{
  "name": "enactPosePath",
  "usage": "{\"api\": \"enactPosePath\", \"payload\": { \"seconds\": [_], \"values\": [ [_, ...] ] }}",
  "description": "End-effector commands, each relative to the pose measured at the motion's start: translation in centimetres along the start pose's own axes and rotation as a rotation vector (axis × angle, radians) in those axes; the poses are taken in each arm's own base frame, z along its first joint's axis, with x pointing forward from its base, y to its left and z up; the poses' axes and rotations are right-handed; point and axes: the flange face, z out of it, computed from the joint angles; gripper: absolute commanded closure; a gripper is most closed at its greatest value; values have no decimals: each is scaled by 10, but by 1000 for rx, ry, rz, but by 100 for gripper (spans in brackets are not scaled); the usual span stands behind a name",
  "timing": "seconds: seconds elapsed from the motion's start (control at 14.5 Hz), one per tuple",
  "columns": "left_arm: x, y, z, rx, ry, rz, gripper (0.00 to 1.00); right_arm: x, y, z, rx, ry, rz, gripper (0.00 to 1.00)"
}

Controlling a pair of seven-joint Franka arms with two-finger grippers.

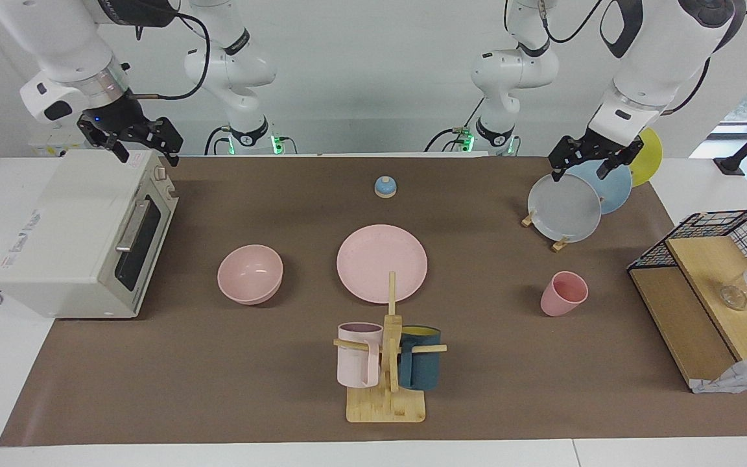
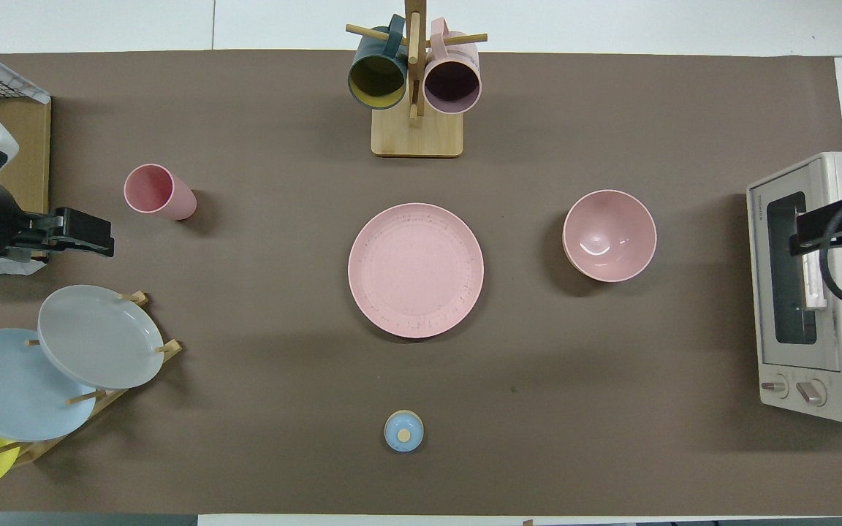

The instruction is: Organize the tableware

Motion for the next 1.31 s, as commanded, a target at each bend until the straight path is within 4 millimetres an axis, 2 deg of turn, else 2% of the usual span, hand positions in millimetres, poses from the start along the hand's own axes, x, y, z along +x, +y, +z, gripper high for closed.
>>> {"api": "enactPosePath", "payload": {
  "seconds": [0.0, 0.21, 0.34, 0.48, 0.55, 0.62, 0.83, 0.89, 1.1, 1.24],
  "values": [
    [-2, 1, -8, -16, 14, 0, 0, -2, -10, -4, -3, 1, -29, 0],
    [3, 0, -5, -19, 20, 1, 0, 4, -33, 3, -27, -3, -69, 0],
    [5, 1, -6, -21, 22, 3, 0, 8, -69, 3, -23, 50, -125, 0],
    [4, 2, -6, -20, 18, 6, 0, 17, -119, 27, -25, 25, -165, 0],
    [4, 2, -7, -20, 17, 6, 0, 25, -149, 46, -34, 25, -146, 0],
    [4, 2, -6, -20, 15, 6, 0, 31, -168, 56, -31, 49, -125, 0],
    [4, 2, -6, -20, 14, 6, 0, 50, -225, 103, -20, 89, -105, 0],
    [3, 3, -6, -20, 12, 8, 0, 55, -234, 117, -18, 95, -109, 0],
    [3, 3, -7, -19, 12, 8, 0, 61, -231, 162, -3, 134, -119, 0],
    [3, 3, -7, -21, 12, 8, 0, 58, -231, 192, -2, 133, -126, 0]
  ]
}}
